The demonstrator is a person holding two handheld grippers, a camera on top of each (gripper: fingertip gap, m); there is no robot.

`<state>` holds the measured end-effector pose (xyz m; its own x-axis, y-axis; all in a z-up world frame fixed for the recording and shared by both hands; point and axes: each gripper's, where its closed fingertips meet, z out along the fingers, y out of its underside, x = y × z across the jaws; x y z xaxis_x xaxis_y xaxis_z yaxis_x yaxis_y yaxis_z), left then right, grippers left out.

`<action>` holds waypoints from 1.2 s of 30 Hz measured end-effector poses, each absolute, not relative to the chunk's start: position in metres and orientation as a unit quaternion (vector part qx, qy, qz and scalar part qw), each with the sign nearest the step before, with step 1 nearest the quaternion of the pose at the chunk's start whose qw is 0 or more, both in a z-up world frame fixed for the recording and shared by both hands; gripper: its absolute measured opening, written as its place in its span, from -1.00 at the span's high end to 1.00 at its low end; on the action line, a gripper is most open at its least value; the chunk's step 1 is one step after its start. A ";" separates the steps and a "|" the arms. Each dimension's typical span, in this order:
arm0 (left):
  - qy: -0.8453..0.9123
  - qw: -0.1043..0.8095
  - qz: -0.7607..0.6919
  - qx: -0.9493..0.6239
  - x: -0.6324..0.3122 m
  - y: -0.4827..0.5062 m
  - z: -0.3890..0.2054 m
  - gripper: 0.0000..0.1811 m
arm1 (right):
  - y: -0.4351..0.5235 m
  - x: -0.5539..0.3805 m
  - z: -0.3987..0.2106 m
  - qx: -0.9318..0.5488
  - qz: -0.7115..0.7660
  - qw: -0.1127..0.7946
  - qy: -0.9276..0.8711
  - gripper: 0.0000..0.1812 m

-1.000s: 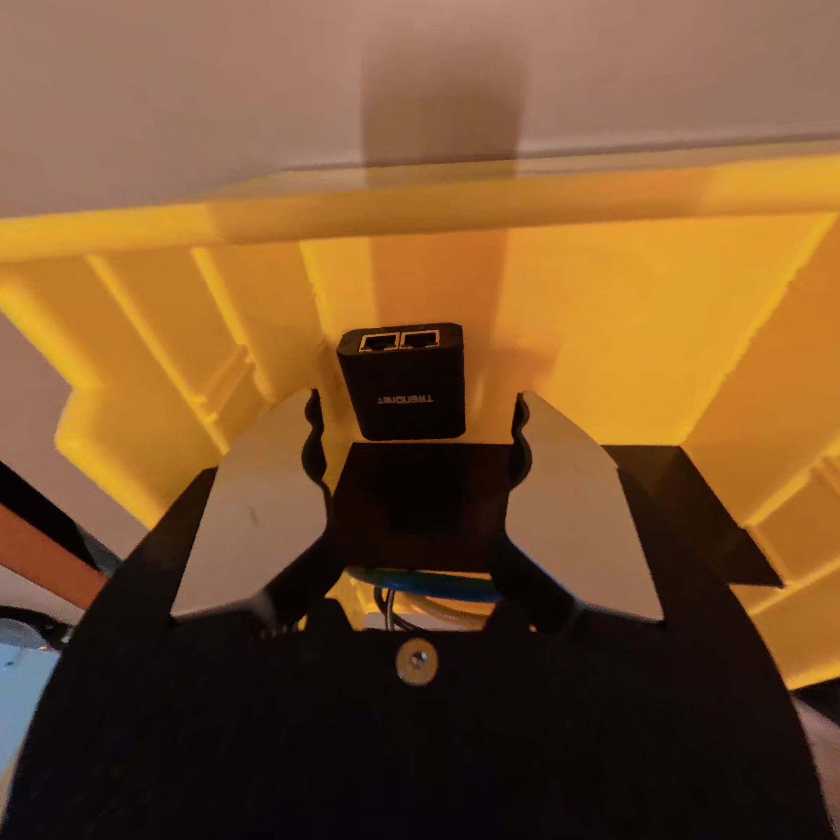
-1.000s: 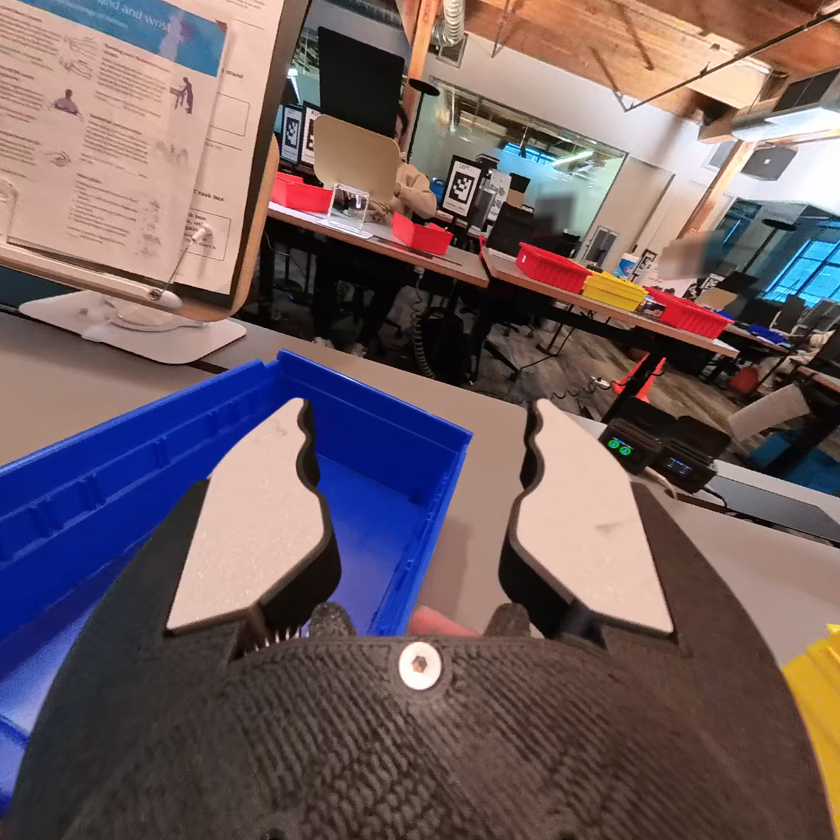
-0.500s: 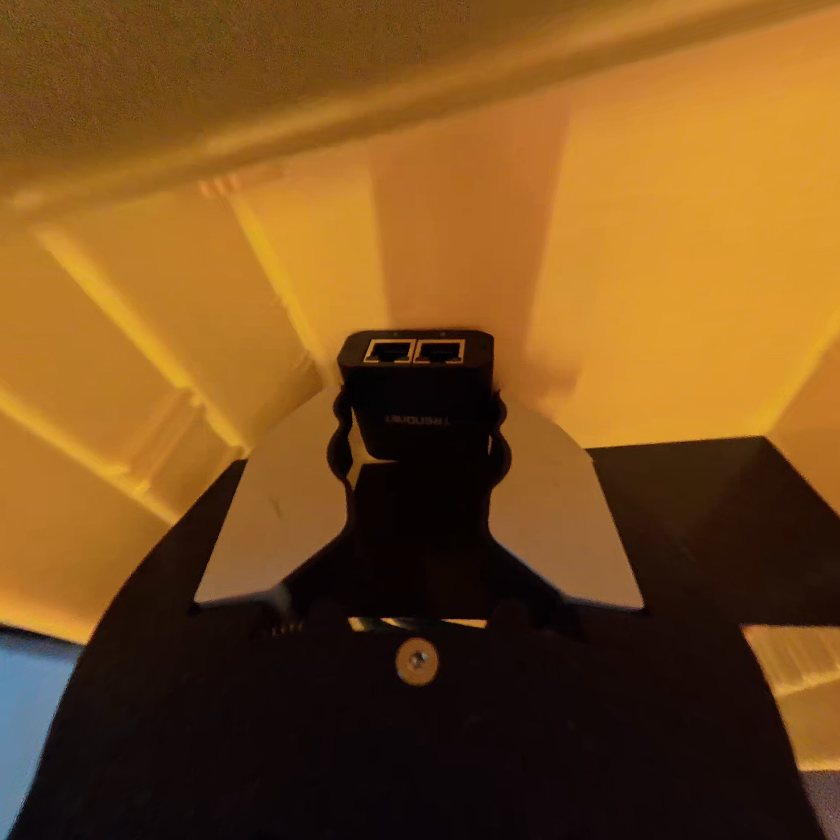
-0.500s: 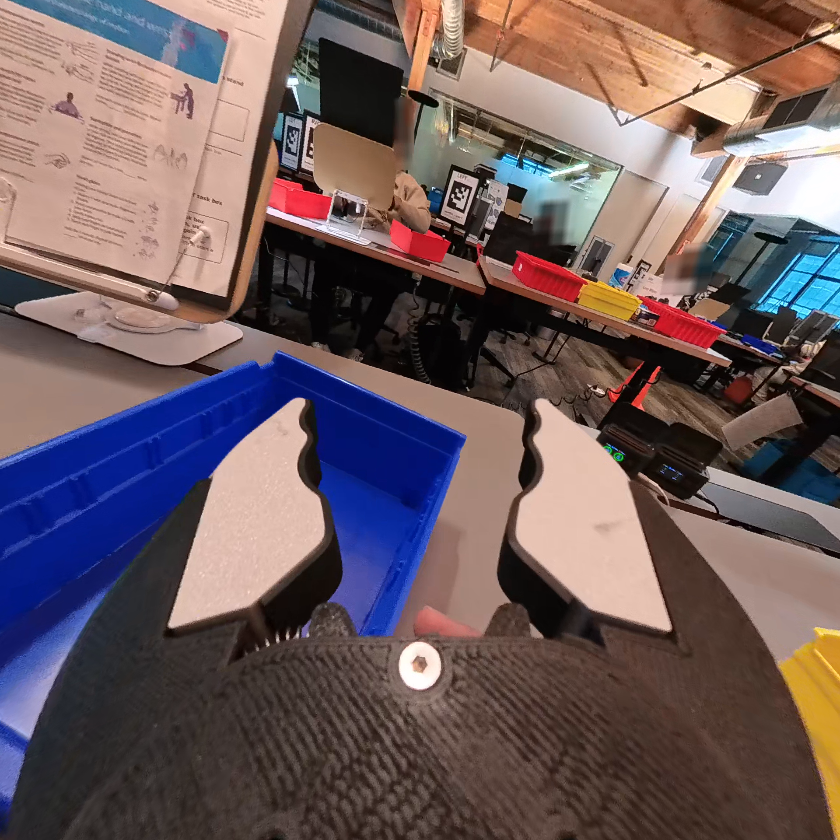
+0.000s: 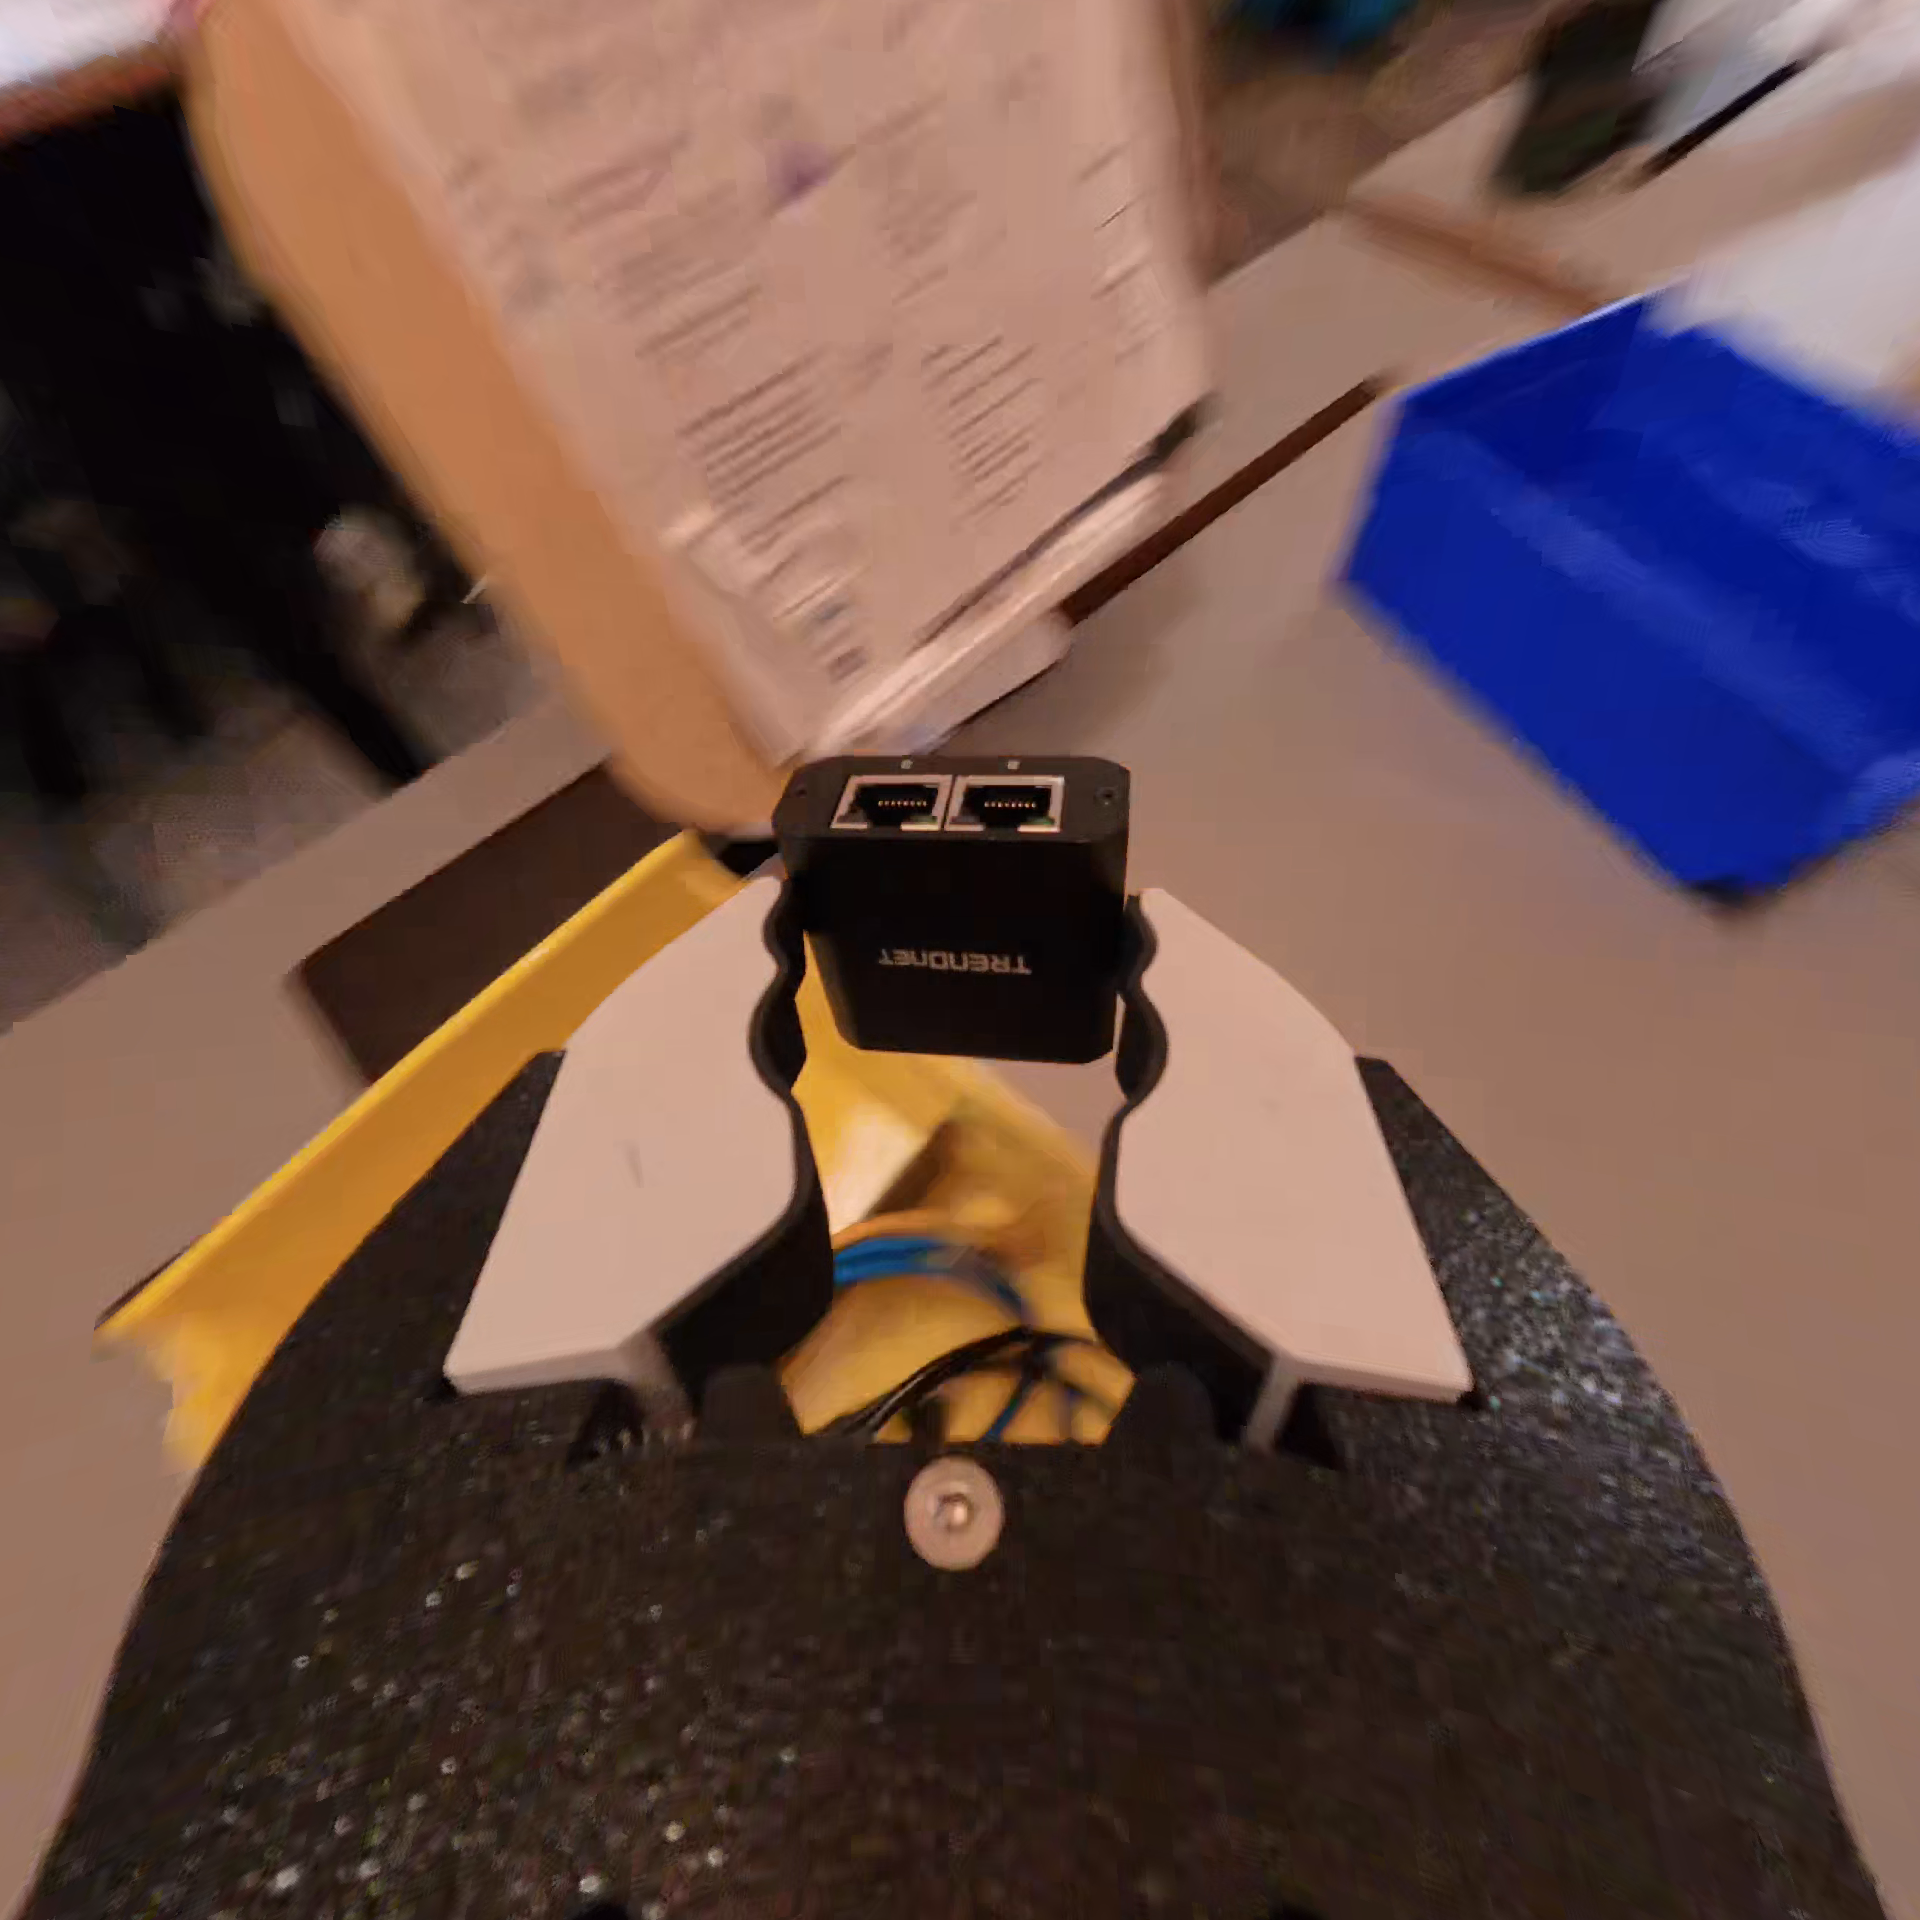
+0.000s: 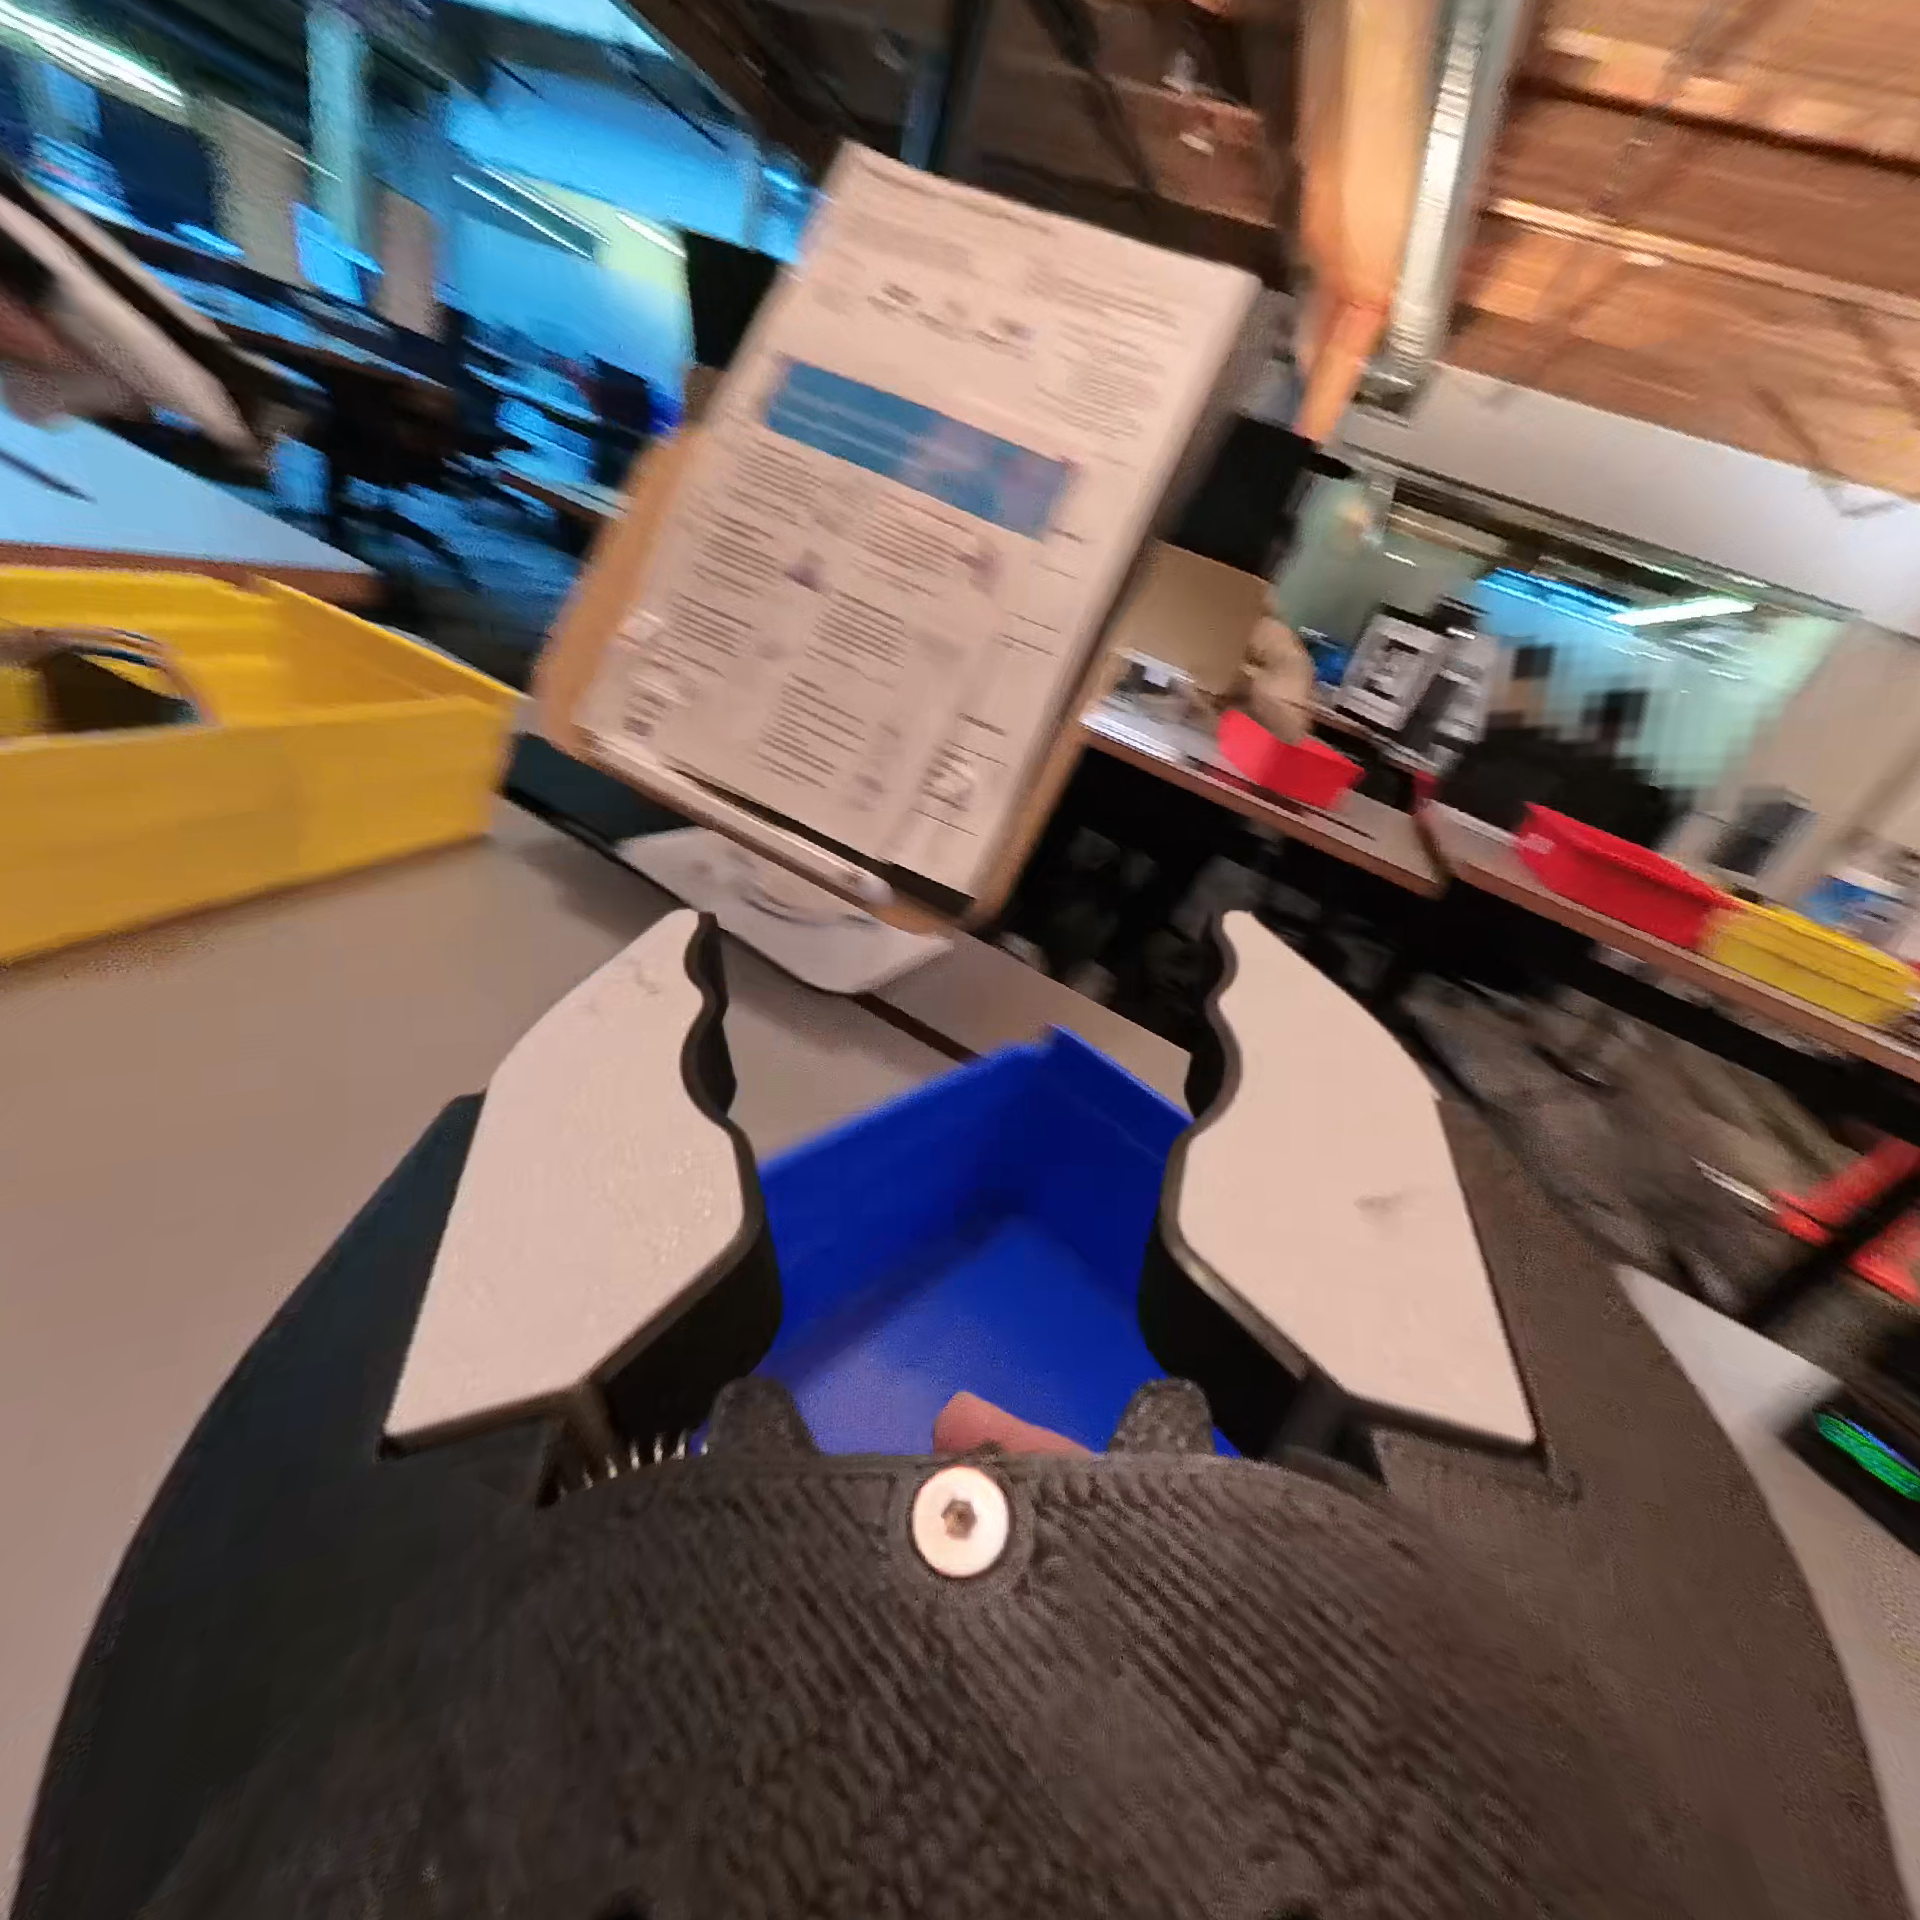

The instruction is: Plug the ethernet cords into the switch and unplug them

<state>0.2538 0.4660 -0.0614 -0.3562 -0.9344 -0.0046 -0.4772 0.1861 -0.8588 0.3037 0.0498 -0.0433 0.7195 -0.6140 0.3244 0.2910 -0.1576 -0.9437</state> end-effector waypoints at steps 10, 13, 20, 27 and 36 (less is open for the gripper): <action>0.656 0.232 -0.683 -0.220 0.145 0.248 -0.096 0.37 | 0.217 0.132 -0.122 -0.750 -0.037 0.654 -0.096 0.02; 0.650 0.206 -0.701 -0.212 0.133 0.225 -0.114 0.37 | 0.232 0.122 -0.152 -0.777 -0.050 0.613 -0.136 -0.07; 0.611 0.233 -0.746 -0.125 0.111 0.216 -0.114 0.37 | 0.223 0.096 -0.143 -0.671 0.362 0.647 0.024 -0.11; 0.594 0.222 -0.769 -0.080 0.106 0.201 -0.119 0.36 | 0.223 0.095 -0.124 -0.387 0.697 0.582 0.161 0.38; 0.637 0.227 -0.724 -0.134 0.116 0.210 -0.135 0.42 | 0.221 0.107 -0.127 -0.437 0.622 0.637 0.128 0.74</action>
<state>0.1163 0.2101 -0.1351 -0.8611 -0.4996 -0.0946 0.1578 -0.0857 -0.9837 0.1072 0.2213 -0.1267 0.1933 0.6812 -0.7061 -0.9042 -0.1557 -0.3977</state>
